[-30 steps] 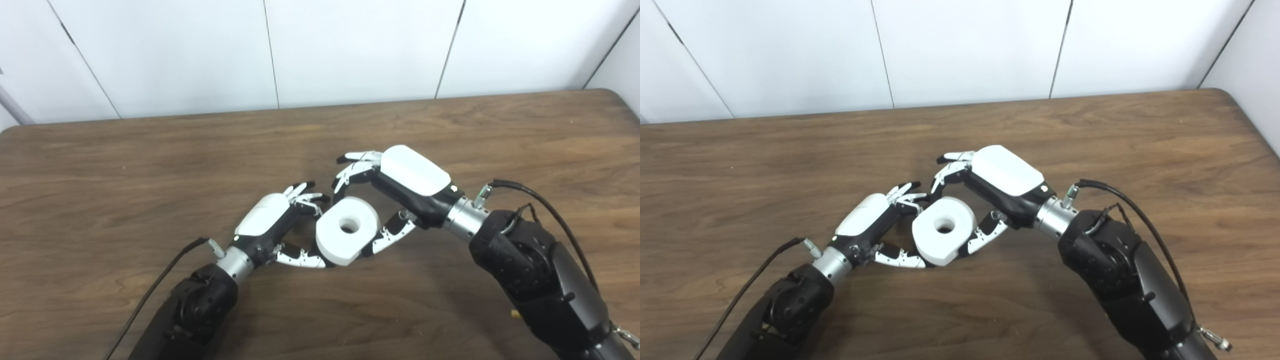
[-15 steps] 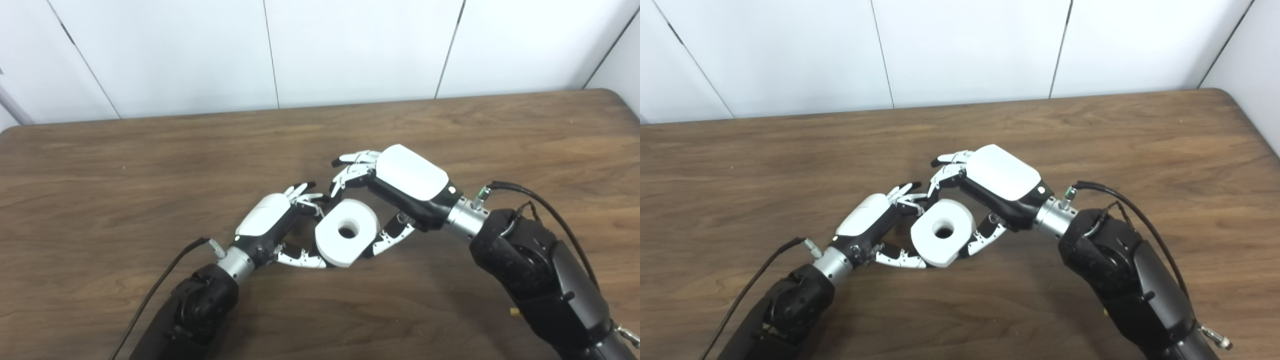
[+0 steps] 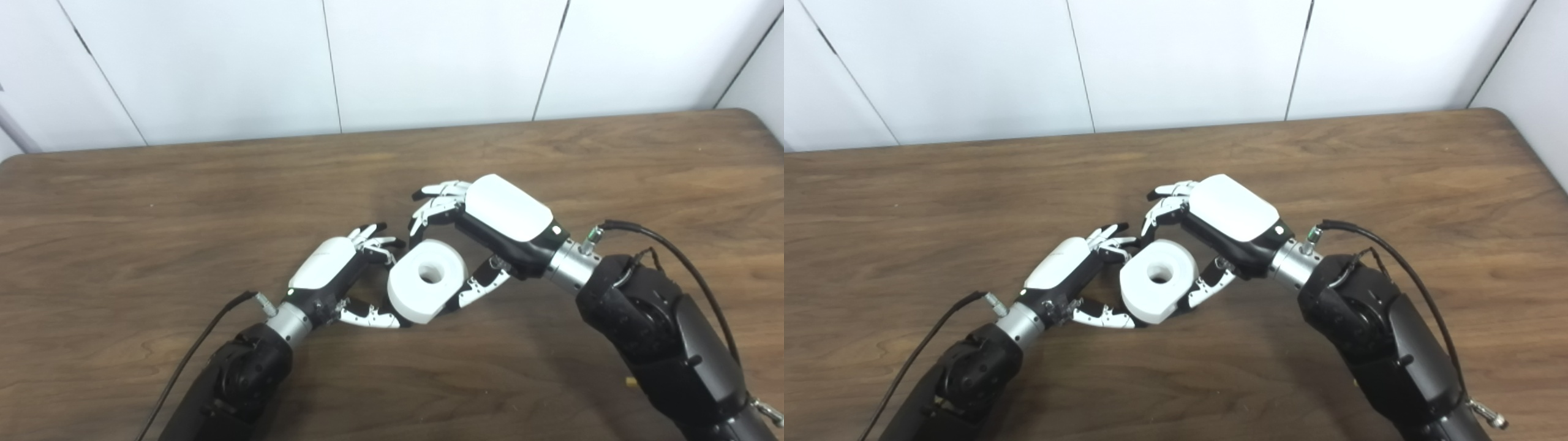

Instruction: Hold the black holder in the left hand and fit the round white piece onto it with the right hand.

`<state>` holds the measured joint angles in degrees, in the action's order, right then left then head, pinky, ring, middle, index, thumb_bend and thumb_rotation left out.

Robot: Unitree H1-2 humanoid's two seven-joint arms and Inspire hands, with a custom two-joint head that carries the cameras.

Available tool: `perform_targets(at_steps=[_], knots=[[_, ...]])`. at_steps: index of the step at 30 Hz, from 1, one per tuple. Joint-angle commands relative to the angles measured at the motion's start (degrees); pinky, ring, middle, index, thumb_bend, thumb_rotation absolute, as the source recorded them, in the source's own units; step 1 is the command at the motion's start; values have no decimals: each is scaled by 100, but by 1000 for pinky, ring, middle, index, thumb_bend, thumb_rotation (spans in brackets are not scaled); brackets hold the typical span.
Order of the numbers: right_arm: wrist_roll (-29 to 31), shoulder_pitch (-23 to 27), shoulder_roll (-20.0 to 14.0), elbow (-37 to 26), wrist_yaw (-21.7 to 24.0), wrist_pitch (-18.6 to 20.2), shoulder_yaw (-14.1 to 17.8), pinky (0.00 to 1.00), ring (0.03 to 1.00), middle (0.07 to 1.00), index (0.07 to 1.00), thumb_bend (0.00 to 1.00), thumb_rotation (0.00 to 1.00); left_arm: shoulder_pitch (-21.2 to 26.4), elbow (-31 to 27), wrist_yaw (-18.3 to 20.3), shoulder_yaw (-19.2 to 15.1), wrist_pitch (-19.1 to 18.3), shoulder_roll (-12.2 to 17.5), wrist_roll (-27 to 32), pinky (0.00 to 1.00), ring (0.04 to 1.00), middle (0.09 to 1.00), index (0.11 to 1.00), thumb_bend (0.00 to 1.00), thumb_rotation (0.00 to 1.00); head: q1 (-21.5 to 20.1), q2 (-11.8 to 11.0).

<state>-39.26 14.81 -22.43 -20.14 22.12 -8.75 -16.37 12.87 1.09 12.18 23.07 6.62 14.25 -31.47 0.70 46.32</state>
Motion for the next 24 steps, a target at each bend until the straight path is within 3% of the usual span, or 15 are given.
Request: perform_targets(at_steps=[1,24], knots=[[10,151,6,-72,-72,-40,81,831,848,699,477,524,132,-40,-139,166,42,-61,0,32,1000,1000,866,482,524,51,5,14],[42,0,-90,-35,159,-18,-114,848,863,701,478,524,131,-52,-285,250,50,-182,-26,-11,1000,1000,868,482,524,52,-1,120]])
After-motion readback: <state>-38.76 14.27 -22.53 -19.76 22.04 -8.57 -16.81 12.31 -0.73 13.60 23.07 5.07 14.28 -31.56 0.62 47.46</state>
